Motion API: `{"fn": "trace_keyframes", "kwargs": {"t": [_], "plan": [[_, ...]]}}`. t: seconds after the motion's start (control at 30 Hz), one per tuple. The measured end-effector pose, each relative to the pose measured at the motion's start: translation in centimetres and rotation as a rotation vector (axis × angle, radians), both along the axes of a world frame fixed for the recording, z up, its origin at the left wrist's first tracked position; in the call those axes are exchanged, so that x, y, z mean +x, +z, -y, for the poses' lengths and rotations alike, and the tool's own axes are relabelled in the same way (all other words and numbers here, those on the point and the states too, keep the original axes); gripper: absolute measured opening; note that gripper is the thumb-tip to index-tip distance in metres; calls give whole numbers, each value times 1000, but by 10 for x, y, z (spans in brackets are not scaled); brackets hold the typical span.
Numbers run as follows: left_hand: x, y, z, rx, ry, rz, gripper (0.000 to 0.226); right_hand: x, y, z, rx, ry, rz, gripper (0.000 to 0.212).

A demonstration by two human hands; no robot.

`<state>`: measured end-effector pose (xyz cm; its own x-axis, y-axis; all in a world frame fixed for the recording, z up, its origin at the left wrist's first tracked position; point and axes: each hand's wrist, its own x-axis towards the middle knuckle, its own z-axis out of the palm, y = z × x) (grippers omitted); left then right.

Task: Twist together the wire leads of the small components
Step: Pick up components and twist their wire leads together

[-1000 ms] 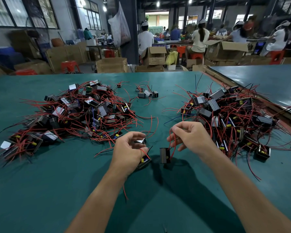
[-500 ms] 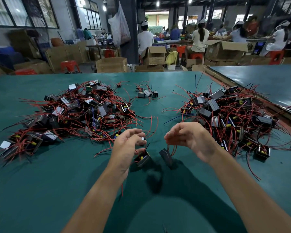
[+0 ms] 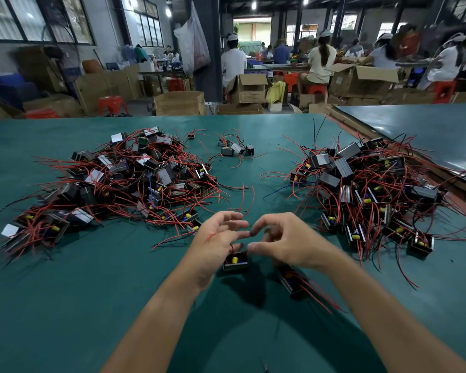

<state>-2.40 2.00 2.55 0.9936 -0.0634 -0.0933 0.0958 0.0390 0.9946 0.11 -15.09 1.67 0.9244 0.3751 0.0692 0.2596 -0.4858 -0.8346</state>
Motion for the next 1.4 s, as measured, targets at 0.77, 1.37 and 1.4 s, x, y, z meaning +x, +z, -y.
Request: {"fn": "trace_keyframes", "kwargs": {"t": [0.77,1.37,1.4], "plan": [[-5,10,-30,673,826,905,30,8,22,36,58,-29,-40,8],[-7,-18,-2,882,23,635,9,-2,26,51,-275,243,-267,26],[-7,-19,-2,857,51,635,7,-1,25,50,-249,200,-248,32]]}}
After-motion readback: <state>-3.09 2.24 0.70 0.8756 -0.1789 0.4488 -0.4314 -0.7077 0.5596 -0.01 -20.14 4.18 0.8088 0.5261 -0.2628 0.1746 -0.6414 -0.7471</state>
